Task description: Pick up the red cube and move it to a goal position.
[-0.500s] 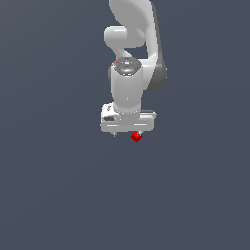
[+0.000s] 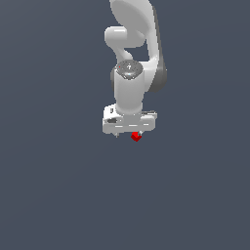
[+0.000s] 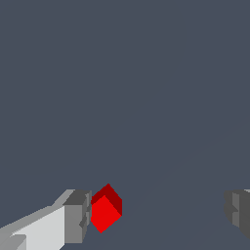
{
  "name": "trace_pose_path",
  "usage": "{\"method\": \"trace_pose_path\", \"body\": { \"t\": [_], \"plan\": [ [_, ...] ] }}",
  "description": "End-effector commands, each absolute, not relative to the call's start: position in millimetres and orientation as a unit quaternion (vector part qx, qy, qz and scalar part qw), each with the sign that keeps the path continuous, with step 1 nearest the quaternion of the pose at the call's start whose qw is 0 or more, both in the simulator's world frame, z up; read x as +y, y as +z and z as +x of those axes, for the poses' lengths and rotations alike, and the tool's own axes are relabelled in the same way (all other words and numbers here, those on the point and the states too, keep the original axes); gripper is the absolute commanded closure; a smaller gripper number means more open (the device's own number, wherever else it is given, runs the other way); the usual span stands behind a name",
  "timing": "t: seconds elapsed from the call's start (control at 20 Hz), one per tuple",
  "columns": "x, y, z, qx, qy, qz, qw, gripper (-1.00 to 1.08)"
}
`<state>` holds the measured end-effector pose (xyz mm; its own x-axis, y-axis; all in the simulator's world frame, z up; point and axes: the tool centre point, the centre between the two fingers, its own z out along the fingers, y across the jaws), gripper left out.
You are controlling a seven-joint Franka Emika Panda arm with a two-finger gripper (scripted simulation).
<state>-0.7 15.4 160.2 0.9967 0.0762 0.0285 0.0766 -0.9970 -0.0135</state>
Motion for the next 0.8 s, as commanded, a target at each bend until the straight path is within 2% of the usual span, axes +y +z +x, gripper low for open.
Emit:
{"method": "trace_pose_path", "body": {
  "t": [0.0,0.75],
  "plan": [
    [20.0,152.4,-4.5,-0.057,-0.013,-0.998,0.007,-0.92],
    [58.1,64.0,-57.8,-0.274,-0.005,-0.962,0.004,-0.92]
  ]
}}
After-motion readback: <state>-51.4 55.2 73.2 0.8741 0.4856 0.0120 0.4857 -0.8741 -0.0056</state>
